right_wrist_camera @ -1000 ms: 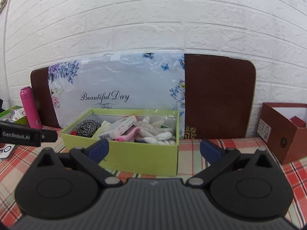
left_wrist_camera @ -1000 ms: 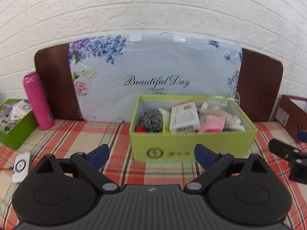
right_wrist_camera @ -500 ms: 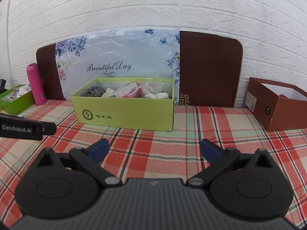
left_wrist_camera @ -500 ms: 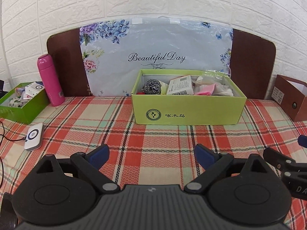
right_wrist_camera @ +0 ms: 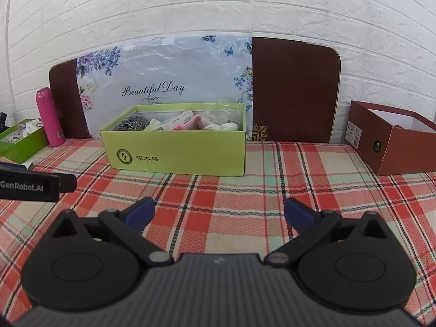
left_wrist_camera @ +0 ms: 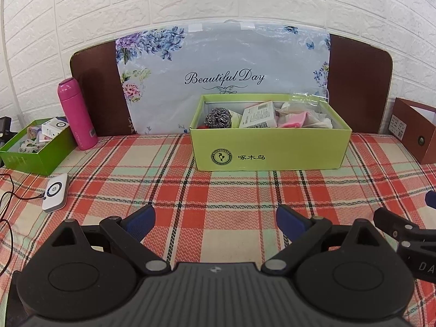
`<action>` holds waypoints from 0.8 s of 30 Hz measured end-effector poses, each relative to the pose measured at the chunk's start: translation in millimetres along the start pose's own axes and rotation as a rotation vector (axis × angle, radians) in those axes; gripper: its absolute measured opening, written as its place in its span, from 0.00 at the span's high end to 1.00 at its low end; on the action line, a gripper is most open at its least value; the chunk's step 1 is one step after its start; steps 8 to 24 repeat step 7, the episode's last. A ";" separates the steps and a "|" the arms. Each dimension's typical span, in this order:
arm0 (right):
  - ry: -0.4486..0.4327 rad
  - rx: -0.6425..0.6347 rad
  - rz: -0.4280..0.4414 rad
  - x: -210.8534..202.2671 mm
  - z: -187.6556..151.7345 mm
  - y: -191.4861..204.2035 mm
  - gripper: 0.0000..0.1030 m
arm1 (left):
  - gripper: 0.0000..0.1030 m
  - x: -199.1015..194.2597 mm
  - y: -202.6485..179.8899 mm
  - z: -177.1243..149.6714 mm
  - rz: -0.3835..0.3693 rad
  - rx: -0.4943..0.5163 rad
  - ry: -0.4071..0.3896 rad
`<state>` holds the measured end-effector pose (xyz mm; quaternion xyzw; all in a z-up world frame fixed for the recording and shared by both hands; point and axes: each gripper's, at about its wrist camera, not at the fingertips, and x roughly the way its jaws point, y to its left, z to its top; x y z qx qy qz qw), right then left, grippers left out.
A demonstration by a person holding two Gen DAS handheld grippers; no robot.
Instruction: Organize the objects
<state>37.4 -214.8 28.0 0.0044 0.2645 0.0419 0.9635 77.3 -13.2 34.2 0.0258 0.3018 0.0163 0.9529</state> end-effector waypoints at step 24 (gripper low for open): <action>0.014 0.000 0.005 5.0 -2.0 2.0 0.00 | 0.05 2.8 -0.5 -1.2 0.000 0.006 0.008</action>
